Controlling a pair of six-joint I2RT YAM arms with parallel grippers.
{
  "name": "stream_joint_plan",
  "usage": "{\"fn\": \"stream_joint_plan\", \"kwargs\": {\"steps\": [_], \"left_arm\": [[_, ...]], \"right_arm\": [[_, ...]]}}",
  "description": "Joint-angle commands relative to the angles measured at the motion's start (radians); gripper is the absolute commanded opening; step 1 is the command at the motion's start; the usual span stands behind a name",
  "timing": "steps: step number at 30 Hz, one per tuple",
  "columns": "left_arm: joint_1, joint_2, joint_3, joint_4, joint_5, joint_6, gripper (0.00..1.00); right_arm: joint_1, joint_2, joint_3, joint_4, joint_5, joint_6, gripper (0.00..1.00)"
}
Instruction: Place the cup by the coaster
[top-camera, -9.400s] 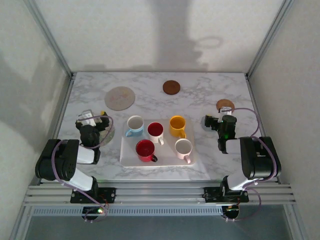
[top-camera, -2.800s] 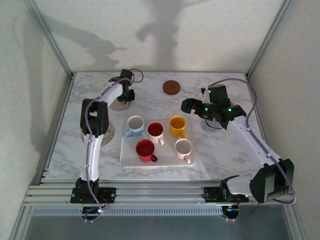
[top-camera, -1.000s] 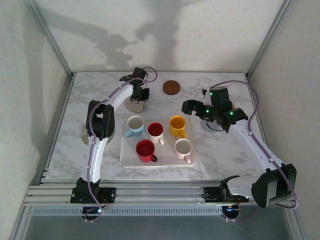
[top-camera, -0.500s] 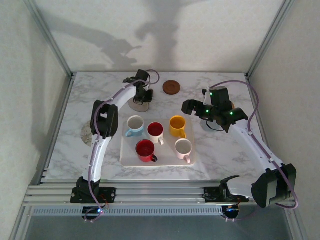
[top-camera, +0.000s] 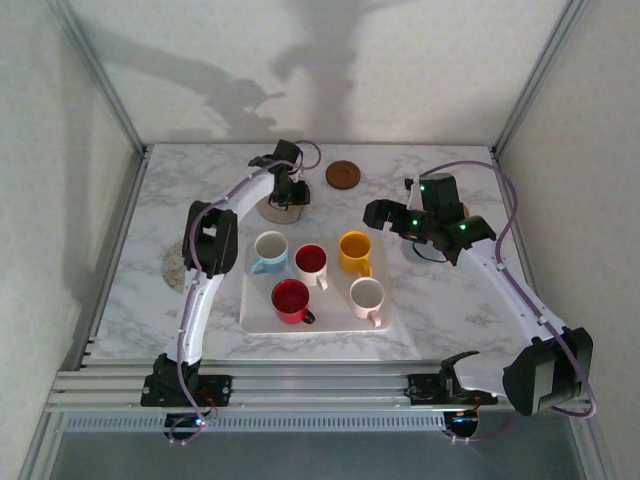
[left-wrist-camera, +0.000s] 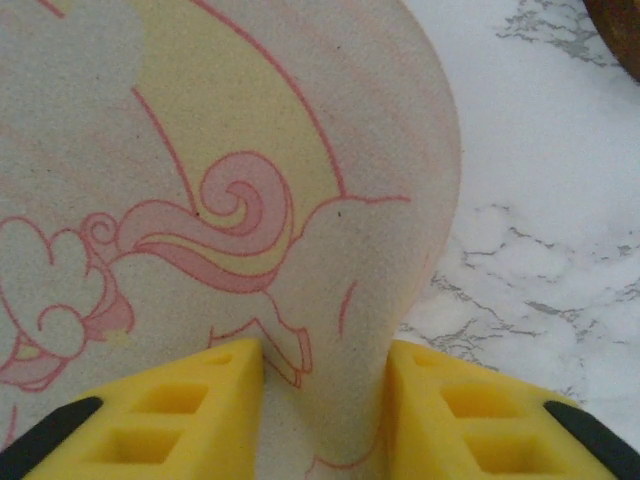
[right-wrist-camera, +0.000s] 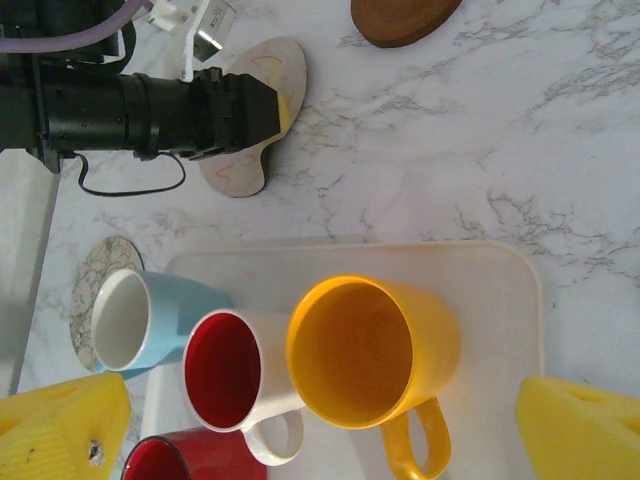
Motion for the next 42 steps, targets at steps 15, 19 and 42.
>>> {"fn": "stream_joint_plan", "kwargs": {"steps": [15,19,42], "left_arm": [[-0.007,-0.061,0.039,-0.071,-0.018,0.018,0.63],[-0.011,-0.124,0.039,-0.071,-0.081,0.011,0.77],[0.007,-0.730,-0.363,-0.050,-0.253,-0.072,1.00]], "right_arm": [[0.013,0.002,0.075,-0.033,-0.007,0.000,0.99],[0.019,-0.001,0.080,-0.040,-0.002,0.002,0.99],[0.099,-0.124,0.118,-0.214,-0.011,-0.057,0.99]]}}
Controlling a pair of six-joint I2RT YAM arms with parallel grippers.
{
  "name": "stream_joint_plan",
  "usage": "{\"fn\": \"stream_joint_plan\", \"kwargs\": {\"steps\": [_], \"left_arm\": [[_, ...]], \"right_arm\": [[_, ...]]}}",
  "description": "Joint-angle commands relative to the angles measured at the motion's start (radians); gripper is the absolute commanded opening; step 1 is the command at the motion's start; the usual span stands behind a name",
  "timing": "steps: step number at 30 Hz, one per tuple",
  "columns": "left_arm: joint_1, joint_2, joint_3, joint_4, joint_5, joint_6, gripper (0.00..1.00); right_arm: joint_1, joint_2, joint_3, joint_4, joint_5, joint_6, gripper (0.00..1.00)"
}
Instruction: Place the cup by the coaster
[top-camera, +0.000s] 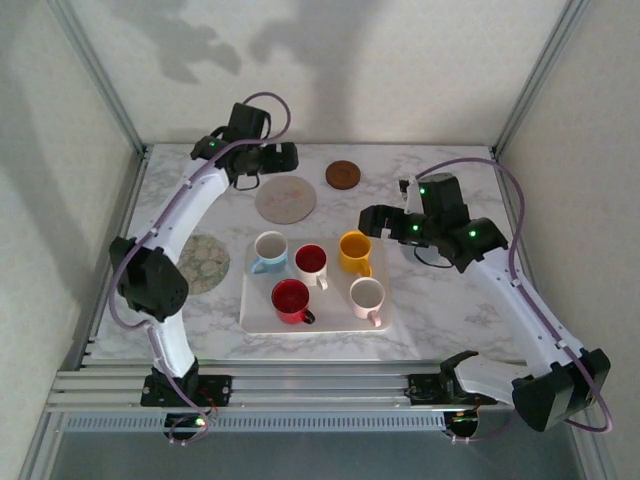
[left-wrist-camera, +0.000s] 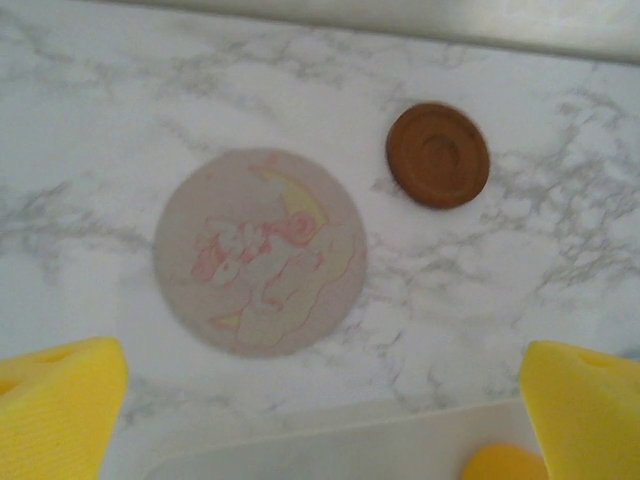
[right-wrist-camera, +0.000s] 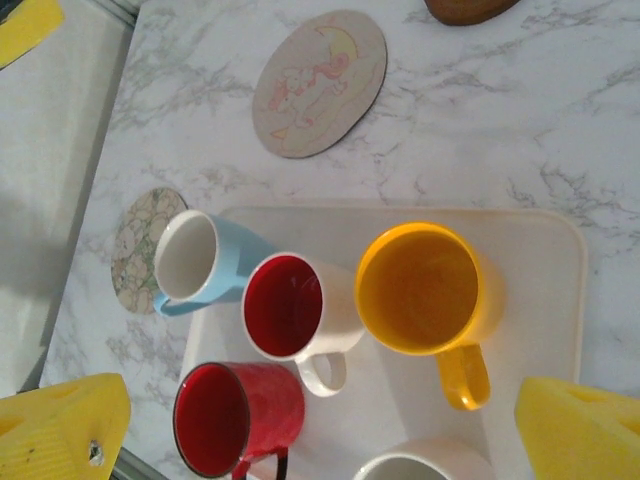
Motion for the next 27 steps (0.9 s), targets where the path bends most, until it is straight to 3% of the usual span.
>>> {"fn": "stream_joint_plan", "kwargs": {"steps": [1,15,27], "left_arm": [[0.010,-0.105,-0.105,-0.017,-0.055,-0.034,1.00],[0.073,-0.470,-0.647,0.033,-0.026,-0.131,1.00],[0.167,-0.467,-0.850,0.065,0.004,-0.144,0.97]], "right_arm": [[0.009,-0.046,0.014,-0.037,-0.019,-0.038,0.99],[0.033,-0.138,-0.175,0.166,-0.133,-0.180,0.99],[0.086,-0.044,-0.145,0.241,-0.147,-0.225,0.99]]}}
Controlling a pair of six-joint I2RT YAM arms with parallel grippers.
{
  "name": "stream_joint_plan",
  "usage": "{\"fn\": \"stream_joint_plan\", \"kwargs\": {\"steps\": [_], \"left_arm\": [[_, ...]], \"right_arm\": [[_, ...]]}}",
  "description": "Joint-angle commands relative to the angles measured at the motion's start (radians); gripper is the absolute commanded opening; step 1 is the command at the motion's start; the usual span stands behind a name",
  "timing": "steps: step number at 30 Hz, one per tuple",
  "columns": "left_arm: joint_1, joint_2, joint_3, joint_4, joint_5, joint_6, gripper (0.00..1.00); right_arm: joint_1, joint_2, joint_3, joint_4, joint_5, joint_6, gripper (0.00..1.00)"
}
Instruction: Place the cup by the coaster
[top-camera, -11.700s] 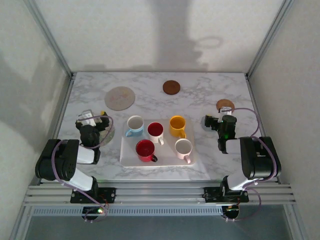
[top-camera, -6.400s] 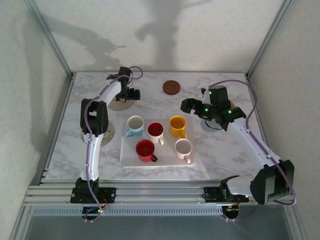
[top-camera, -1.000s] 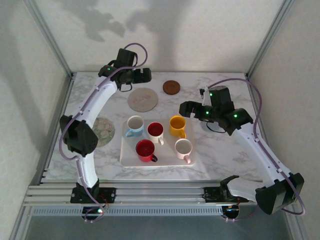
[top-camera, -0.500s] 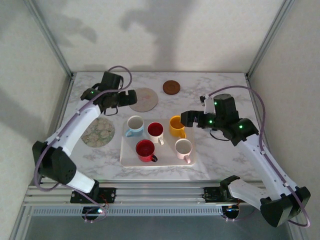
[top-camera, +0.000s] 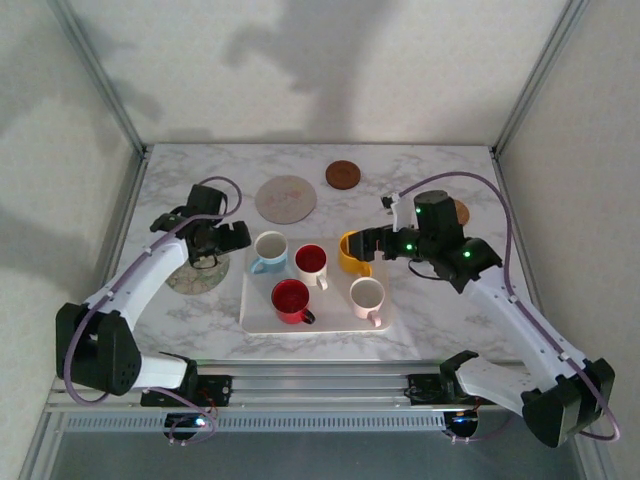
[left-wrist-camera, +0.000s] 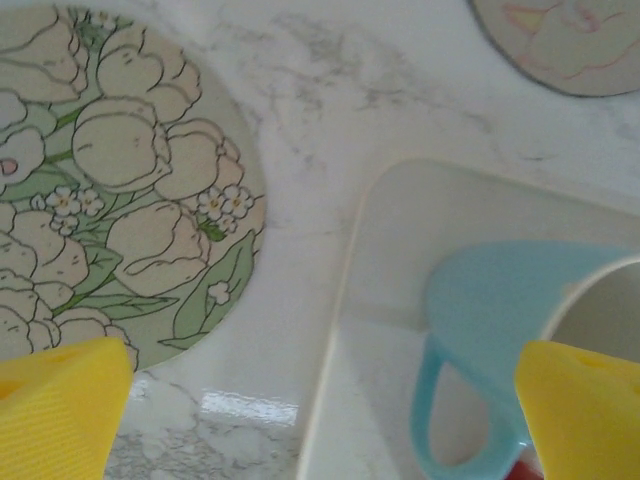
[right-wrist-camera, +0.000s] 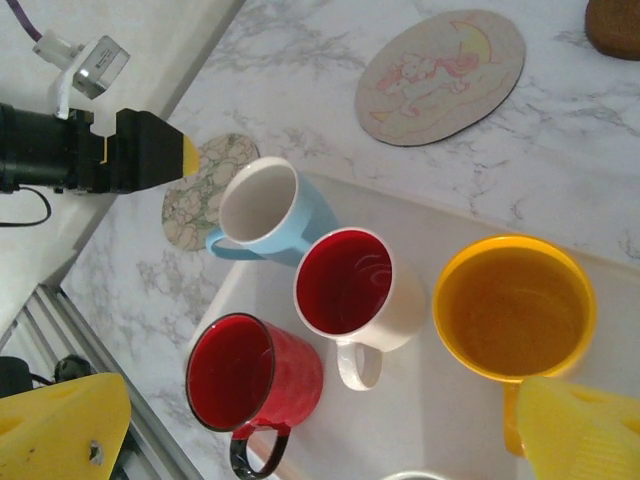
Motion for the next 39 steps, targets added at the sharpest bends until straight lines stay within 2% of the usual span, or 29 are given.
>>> {"fn": "stream_joint_plan", "kwargs": {"steps": [1,9,15,25,39], "left_arm": [[0.022,0.022,-0.021,0.019,0.019,-0.007,0.96],[0.094,0.073,-0.070,0.049,0.078,0.045,0.91],[0.109,0.149,-0.100,0.071,0.076,0.072,0.86],[0.121,0.282,-0.091,0.105,0.012,0.083,0.82],[0.130,0.420,-0.034,0.152,-0.033,0.104,0.66]], "right_arm": [[0.028,0.044,0.042,0.033,-0.011,-0.034,0.99],[0.082,0.112,0.060,0.096,-0.003,-0.018,0.99],[0.104,0.157,0.078,0.120,-0.006,-0.009,0.99],[0.134,0.216,0.124,0.144,0.005,0.000,0.99],[0.144,0.229,0.140,0.130,0.032,0.002,0.99]]}}
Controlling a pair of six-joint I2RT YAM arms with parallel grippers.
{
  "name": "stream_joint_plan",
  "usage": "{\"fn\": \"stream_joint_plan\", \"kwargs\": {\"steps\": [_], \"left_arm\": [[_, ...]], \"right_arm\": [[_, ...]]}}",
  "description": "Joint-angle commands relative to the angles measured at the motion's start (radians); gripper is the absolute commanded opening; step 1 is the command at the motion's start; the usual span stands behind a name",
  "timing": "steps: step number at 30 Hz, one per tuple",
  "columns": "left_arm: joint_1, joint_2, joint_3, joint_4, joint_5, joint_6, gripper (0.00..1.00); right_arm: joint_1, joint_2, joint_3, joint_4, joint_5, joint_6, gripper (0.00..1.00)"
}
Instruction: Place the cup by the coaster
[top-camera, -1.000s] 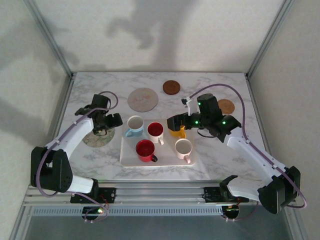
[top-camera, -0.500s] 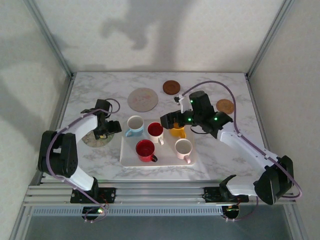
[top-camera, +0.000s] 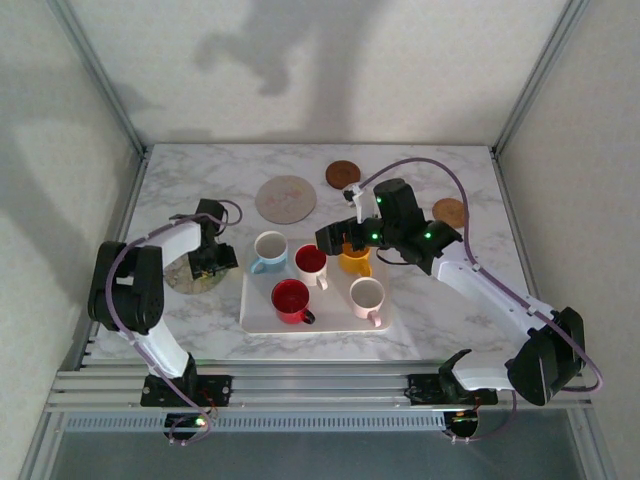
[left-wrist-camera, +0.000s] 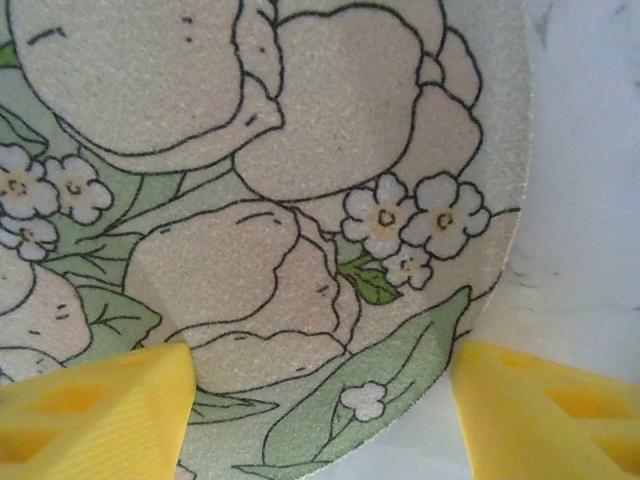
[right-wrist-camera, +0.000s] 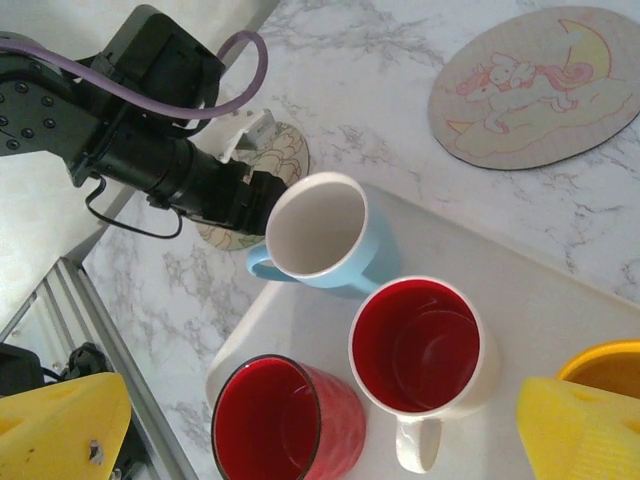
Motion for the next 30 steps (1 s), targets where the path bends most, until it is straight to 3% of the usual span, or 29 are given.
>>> {"fn": "stream_joint_plan", "kwargs": {"steps": [1,10,19,23,30], "left_arm": [[0.016,0.063,0.010,0.080,-0.027,0.033,0.64],[0.021,0.074,0.008,0.099,-0.045,0.032,0.52],[0.021,0.044,0.008,0.102,-0.052,0.026,0.27],[0.020,0.019,0.008,0.100,-0.060,0.024,0.10],[0.020,-0.038,0.007,0.087,-0.073,0.041,0.02]], "right_arm": [[0.009,0.010,0.033,0.003,0.023,-0.001,0.99],[0.014,0.011,0.039,-0.002,0.028,0.002,0.99],[0.017,-0.014,0.035,-0.015,0.043,-0.001,0.99],[0.020,-0.025,0.035,-0.021,0.052,0.001,0.99],[0.023,-0.042,0.041,-0.049,0.074,-0.002,0.99]]}}
